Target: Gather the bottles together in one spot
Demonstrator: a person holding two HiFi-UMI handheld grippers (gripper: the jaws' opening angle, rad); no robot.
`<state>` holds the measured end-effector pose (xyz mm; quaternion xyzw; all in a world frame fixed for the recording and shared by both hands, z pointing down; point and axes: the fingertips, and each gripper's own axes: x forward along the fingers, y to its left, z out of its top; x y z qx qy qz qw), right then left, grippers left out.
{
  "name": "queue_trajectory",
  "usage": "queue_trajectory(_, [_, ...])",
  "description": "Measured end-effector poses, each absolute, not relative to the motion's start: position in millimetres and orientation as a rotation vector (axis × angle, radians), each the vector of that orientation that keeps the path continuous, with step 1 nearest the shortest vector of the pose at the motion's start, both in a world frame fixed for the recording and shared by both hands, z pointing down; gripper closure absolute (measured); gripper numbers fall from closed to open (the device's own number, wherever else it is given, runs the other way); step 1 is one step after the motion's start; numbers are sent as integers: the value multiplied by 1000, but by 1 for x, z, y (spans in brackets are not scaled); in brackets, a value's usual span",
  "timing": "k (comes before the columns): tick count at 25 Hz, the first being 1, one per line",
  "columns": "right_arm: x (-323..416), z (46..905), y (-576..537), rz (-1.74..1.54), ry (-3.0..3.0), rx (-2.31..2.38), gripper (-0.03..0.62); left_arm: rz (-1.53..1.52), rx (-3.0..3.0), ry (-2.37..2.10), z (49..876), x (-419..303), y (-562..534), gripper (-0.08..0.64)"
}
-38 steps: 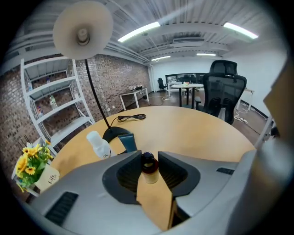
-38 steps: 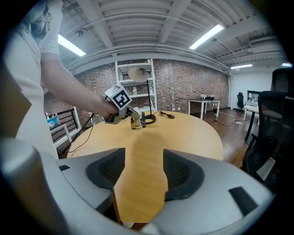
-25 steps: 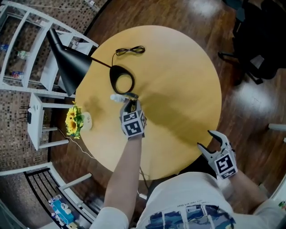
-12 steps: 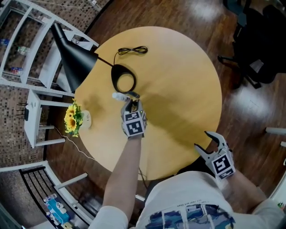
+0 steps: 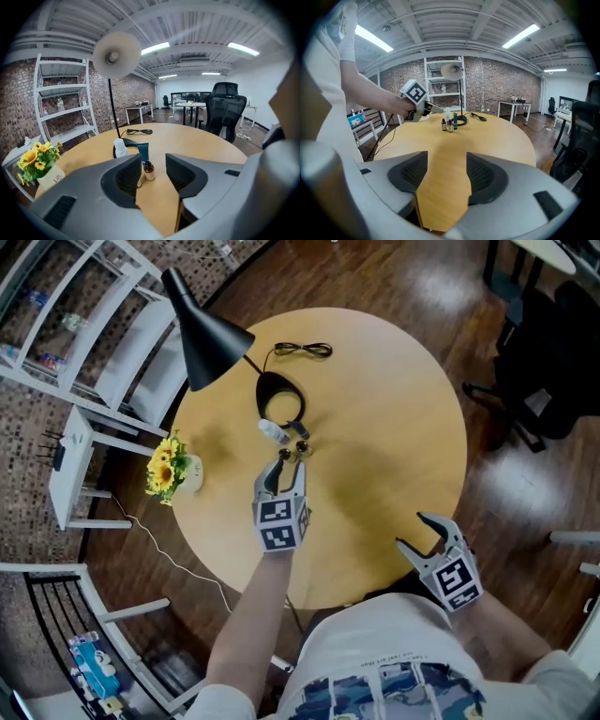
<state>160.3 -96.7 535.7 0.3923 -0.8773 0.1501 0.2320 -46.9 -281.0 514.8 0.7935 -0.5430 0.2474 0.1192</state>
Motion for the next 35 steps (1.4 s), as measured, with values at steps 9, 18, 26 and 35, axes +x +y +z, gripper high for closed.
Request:
queue_trajectory(9, [96, 490, -42, 382, -2443, 1060, 308, 515, 2325, -1533, 463, -115, -113, 391])
queue_trajectory(18, [39, 469, 48, 455, -2427, 1122, 309, 458, 2261, -1578, 446, -196, 55, 391])
queue_trajectory(26, [2, 456, 142, 443, -2396, 1182, 310, 348, 2253, -1528, 441, -236, 161, 391])
queue_trajectory(35, [-5, 445, 202, 406, -2363, 1238, 308, 296, 2242, -1481, 443, -249, 211, 391])
